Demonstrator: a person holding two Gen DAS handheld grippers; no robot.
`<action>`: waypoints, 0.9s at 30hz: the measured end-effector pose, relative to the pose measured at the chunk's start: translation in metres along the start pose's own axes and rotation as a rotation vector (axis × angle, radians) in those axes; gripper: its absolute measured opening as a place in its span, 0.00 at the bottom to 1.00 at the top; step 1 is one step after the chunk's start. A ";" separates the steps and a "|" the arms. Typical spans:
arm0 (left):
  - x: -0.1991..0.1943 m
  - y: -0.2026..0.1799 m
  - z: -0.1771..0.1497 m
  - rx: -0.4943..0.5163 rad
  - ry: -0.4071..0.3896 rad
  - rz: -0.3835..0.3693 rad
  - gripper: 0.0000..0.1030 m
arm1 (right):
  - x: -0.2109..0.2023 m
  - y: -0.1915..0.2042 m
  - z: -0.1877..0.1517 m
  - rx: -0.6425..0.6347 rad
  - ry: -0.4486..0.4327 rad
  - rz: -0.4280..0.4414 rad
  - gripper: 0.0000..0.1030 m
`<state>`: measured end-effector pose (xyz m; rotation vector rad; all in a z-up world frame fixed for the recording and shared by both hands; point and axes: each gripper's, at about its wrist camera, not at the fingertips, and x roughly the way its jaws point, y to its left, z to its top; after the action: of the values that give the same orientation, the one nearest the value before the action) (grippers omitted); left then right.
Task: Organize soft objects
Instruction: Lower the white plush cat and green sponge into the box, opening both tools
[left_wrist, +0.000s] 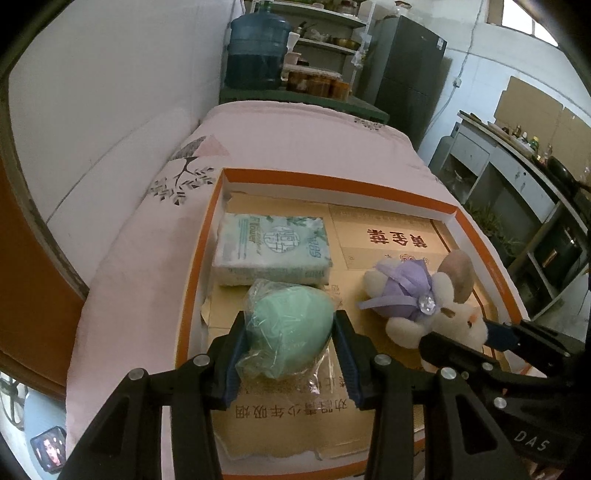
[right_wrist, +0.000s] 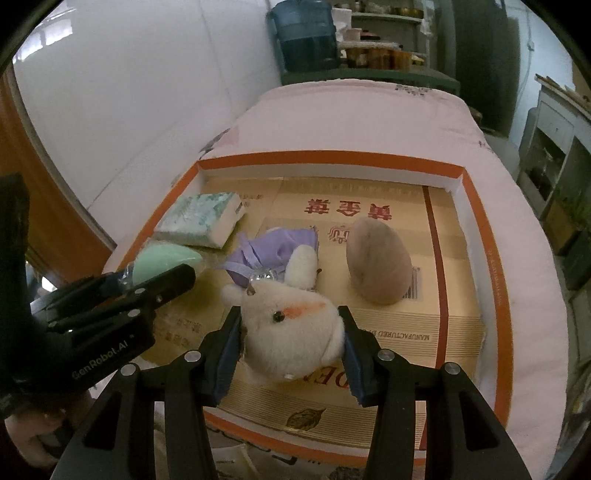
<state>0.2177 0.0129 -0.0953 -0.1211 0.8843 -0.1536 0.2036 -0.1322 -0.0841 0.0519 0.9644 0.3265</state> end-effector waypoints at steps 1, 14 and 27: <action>0.000 0.000 0.000 -0.001 0.001 -0.001 0.44 | 0.000 0.000 0.000 0.000 0.001 0.001 0.49; 0.002 -0.001 0.000 0.010 0.004 0.005 0.44 | 0.004 -0.001 -0.001 0.007 0.010 0.005 0.52; -0.003 -0.007 -0.001 0.022 0.012 0.026 0.49 | -0.006 -0.003 -0.002 0.021 -0.002 0.003 0.59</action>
<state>0.2148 0.0061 -0.0923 -0.0884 0.8957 -0.1396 0.1995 -0.1368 -0.0814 0.0728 0.9660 0.3187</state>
